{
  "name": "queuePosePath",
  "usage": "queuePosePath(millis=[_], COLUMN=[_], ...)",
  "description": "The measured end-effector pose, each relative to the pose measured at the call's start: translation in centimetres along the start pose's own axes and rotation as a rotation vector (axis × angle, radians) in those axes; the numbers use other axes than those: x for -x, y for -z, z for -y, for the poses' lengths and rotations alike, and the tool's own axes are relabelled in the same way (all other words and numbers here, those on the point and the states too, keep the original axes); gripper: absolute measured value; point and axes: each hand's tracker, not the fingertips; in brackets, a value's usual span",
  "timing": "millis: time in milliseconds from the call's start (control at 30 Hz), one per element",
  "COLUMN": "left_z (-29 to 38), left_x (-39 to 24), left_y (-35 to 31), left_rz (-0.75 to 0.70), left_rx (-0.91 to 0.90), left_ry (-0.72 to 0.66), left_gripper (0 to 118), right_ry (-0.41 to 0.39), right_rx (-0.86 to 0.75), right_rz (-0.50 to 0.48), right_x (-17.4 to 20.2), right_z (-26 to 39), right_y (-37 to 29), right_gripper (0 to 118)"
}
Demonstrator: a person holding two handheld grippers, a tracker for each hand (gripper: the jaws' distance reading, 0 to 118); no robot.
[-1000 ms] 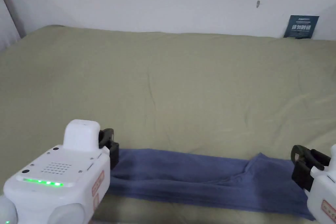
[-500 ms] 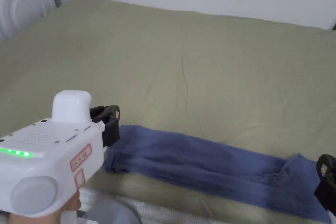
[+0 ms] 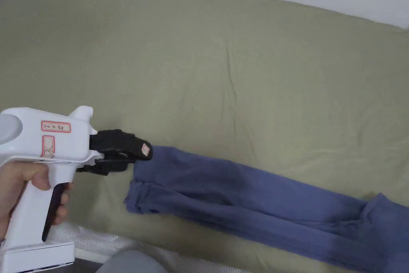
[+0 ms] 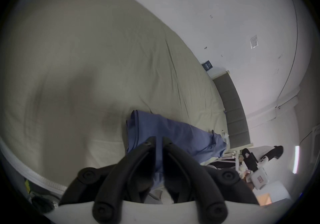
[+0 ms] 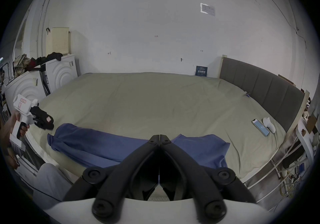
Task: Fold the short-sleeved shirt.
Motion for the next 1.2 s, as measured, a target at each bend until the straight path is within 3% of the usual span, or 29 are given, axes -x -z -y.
queuePosePath(millis=[67,200,300,400,533,567,633,700,933,1133,1200], left_z=[0.3,-0.7,-0.6,0.1,0.4,0.3,0.6,1.3,0.6,-0.7,-1.3], left_x=[0.6,1.5,1.3,0.5,-0.4,-0.3,0.2,0.3,1.5,1.9,2.3], left_y=[1.1,2.5,4.0,6.4,7.2,7.1,7.3,8.4,5.0,-1.2,-4.5], left_rz=[0.054,0.029,0.138,0.172,0.16,0.163,0.147,0.105,0.156,0.077,-0.019], left_rx=[-0.034,0.046,0.073,0.16,0.148,0.145,0.106,0.16,0.07,-0.067,-0.101], left_ry=[-0.019,-0.054,-0.096,-0.083,-0.04,-0.047,-0.11,-0.098,-0.156,-0.178,-0.149], left_gripper=[116,116,116,116,115,101,7,6,5,5,5], right_ry=[0.018,0.022,0.019,0.034,0.043,0.046,0.045,0.051,0.047,0.066,0.07], right_rx=[0.008,-0.002,-0.012,-0.028,-0.031,-0.029,-0.028,-0.025,-0.024,-0.038,-0.041], right_rz=[-0.005,-0.003,-0.003,-0.008,-0.02,-0.029,-0.036,-0.052,-0.072,-0.077,-0.079], right_x=[0.1,0.1,0.2,0.2,0.3,0.4,0.5,0.4,0.3,0.0,0.0], right_z=[0.0,0.0,0.2,0.5,0.7,0.8,1.0,1.2,1.4,1.5,1.6], right_y=[0.1,0.4,0.6,0.8,1.0,1.0,1.0,0.9,0.1,0.0,0.2], right_gripper=[1,1,1,1,1,1,1,1,1,1,2])
